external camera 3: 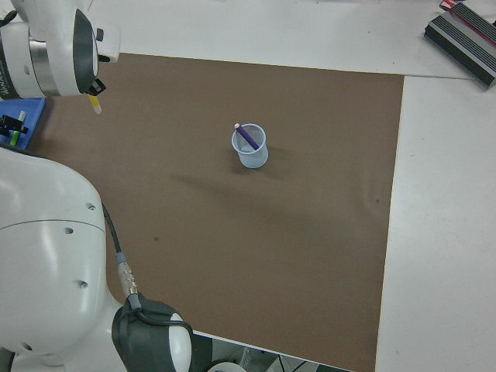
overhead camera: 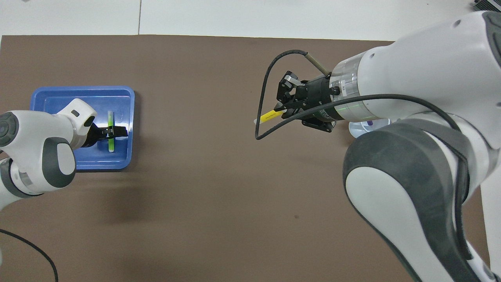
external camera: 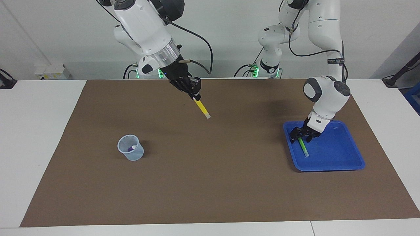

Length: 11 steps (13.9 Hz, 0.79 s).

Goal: Right arm passes pens to left for tray arrangement
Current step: 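Lift the yellow pen toward the tray while the left gripper withdraws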

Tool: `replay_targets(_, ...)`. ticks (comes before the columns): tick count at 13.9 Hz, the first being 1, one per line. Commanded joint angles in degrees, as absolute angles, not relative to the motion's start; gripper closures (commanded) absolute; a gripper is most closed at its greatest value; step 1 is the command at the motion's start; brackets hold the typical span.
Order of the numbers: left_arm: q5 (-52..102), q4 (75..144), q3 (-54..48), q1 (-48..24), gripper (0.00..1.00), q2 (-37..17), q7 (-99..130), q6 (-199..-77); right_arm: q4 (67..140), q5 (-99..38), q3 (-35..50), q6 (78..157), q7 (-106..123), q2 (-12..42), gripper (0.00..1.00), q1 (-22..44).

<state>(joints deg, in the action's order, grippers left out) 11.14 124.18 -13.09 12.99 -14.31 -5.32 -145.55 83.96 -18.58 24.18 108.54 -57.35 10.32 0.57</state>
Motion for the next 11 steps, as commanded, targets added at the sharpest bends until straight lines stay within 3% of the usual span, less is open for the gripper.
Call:
replay_targets(1, 10.0, 125.9, -12.6, 12.3, 0.01, -13.2, -4.1, -146.0, 85.1, -21.4, 24.5, 110.0, -61.4, 9.7, 1.00, 0.4)
replay_targets(7, 10.0, 120.1, -12.5, 13.7, 0.00, -13.5, -4.3, -143.8, 85.3, -27.1, 24.5, 113.0, -61.9, 10.1, 1.00, 1.0)
replay_targets(11, 10.1, 108.3, -12.5, 13.8, 0.02, -13.4, 1.4, -128.6, 85.6, -29.6, 24.5, 115.4, -61.8, 10.4, 1.00, 1.7)
